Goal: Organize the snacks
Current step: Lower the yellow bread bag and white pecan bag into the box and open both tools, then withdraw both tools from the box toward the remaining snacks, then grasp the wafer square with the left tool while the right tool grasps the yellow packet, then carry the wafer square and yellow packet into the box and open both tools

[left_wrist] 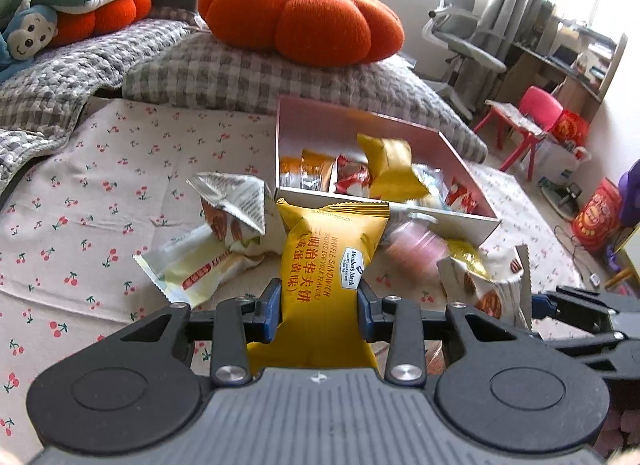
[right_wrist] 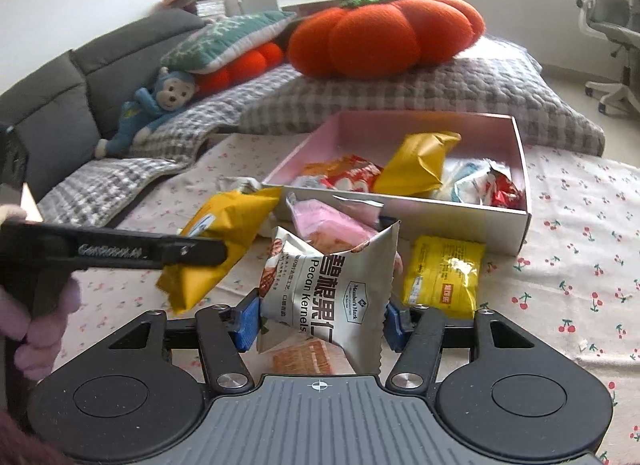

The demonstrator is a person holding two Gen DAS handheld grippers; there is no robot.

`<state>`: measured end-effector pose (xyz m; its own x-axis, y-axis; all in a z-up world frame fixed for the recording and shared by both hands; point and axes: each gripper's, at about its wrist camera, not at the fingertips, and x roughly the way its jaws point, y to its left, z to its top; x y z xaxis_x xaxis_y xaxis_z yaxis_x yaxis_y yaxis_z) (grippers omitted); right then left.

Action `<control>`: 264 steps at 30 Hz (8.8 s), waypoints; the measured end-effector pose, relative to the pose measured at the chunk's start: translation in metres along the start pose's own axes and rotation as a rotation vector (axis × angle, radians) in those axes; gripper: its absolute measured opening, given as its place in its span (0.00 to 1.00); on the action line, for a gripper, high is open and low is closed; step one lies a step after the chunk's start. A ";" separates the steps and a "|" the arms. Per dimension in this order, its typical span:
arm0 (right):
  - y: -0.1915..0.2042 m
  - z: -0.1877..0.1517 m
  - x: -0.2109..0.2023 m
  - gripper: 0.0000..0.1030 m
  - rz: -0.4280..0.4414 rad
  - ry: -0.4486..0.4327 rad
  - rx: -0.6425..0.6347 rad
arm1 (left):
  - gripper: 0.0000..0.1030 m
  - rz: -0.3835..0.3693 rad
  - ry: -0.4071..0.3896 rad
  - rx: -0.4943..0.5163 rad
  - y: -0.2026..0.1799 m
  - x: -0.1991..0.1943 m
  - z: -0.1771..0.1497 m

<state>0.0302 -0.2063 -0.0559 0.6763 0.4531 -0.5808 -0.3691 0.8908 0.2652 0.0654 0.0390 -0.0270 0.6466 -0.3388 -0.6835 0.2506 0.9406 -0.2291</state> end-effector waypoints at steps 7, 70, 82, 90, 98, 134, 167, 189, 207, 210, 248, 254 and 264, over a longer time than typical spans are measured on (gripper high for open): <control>0.000 0.006 -0.019 0.57 0.005 -0.035 0.000 | 0.33 -0.003 -0.028 -0.014 -0.004 -0.005 0.008; -0.111 0.118 0.112 0.82 -0.355 -0.074 0.069 | 0.53 0.131 -0.088 0.053 -0.026 0.134 0.105; -0.108 0.112 0.077 0.86 -0.369 -0.072 0.072 | 0.79 0.133 -0.056 0.080 -0.033 0.111 0.094; -0.096 0.104 0.046 0.88 -0.354 -0.052 0.074 | 0.90 0.120 -0.045 0.105 -0.038 0.084 0.081; -0.078 0.087 0.019 0.91 -0.337 -0.037 0.043 | 0.96 0.117 -0.047 0.123 -0.044 0.057 0.063; -0.049 -0.017 -0.028 0.96 -0.285 0.046 0.017 | 1.00 0.034 0.028 0.170 -0.045 0.012 -0.031; -0.055 -0.020 0.011 0.96 -0.281 0.111 0.043 | 0.48 -0.154 0.140 0.334 -0.091 0.038 -0.053; -0.055 -0.004 0.040 0.82 -0.293 0.101 0.028 | 0.49 -0.114 0.130 0.308 -0.085 0.043 -0.045; -0.065 -0.002 0.045 0.84 -0.293 0.117 0.019 | 0.54 -0.109 0.125 0.333 -0.087 0.053 -0.044; -0.064 -0.002 0.045 0.72 -0.307 0.104 0.007 | 0.47 -0.105 0.120 0.337 -0.088 0.053 -0.043; -0.065 0.042 -0.002 0.49 -0.229 -0.042 0.125 | 0.38 -0.017 -0.041 0.195 -0.062 0.035 0.024; -0.079 0.058 0.005 0.49 -0.217 -0.058 0.154 | 0.38 -0.016 -0.072 0.226 -0.065 0.045 0.041; -0.098 0.077 0.030 0.49 -0.202 -0.072 0.195 | 0.38 0.017 -0.060 0.251 -0.072 0.091 0.078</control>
<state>0.1360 -0.2777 -0.0399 0.7700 0.2610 -0.5823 -0.0973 0.9499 0.2971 0.1625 -0.0619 -0.0188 0.6917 -0.3306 -0.6421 0.4055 0.9135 -0.0335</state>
